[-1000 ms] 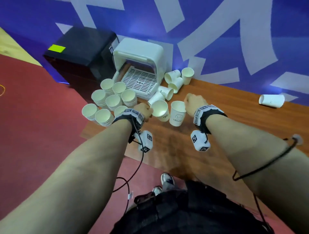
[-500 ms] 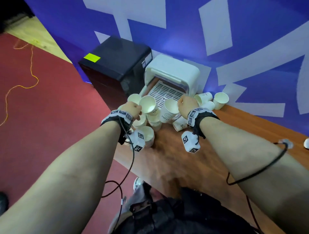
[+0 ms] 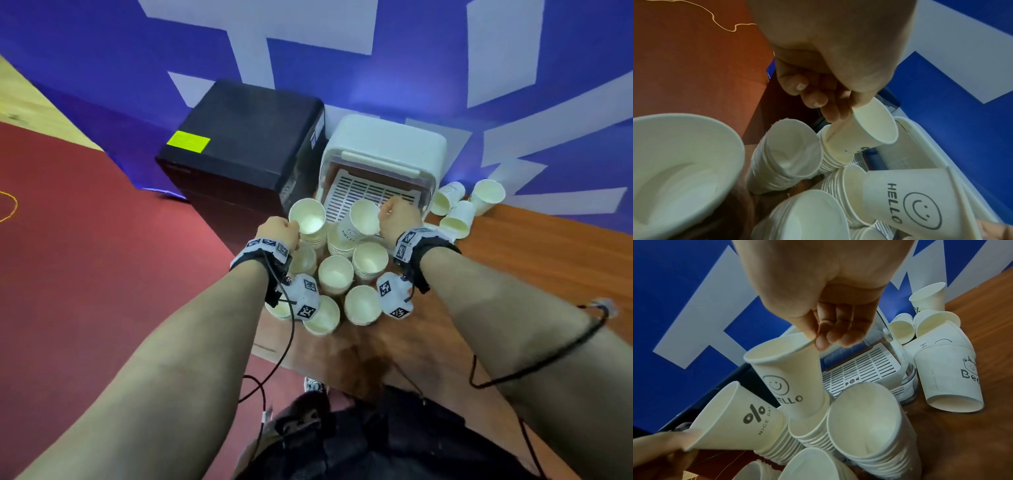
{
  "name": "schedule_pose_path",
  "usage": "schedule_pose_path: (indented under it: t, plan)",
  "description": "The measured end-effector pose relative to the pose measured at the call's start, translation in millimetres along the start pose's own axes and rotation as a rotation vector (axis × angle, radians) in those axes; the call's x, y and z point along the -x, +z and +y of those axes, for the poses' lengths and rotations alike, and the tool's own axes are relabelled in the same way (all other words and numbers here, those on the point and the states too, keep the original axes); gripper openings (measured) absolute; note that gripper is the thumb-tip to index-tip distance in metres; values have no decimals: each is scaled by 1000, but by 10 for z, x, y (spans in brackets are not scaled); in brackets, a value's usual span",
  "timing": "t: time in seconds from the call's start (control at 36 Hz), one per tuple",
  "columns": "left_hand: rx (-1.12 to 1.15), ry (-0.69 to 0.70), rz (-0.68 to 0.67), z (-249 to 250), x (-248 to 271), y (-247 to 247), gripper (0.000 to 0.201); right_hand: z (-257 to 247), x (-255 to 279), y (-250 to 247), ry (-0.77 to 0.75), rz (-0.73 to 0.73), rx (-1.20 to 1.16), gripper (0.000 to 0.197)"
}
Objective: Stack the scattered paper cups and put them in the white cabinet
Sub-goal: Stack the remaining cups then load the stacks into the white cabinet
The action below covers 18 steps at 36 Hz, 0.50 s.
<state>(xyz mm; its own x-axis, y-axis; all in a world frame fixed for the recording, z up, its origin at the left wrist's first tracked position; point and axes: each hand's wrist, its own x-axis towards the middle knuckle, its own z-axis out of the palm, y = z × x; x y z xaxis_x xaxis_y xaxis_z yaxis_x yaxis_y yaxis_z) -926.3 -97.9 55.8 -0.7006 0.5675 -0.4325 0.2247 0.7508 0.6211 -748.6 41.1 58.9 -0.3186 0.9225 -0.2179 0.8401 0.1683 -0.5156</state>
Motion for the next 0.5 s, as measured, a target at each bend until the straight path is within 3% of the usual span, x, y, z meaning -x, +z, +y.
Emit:
schedule_pose_path:
  t: [0.5]
  plan:
    - [-125, 54, -157, -103, -257, 14, 34, -42, 82, 161, 30, -49, -61, 20]
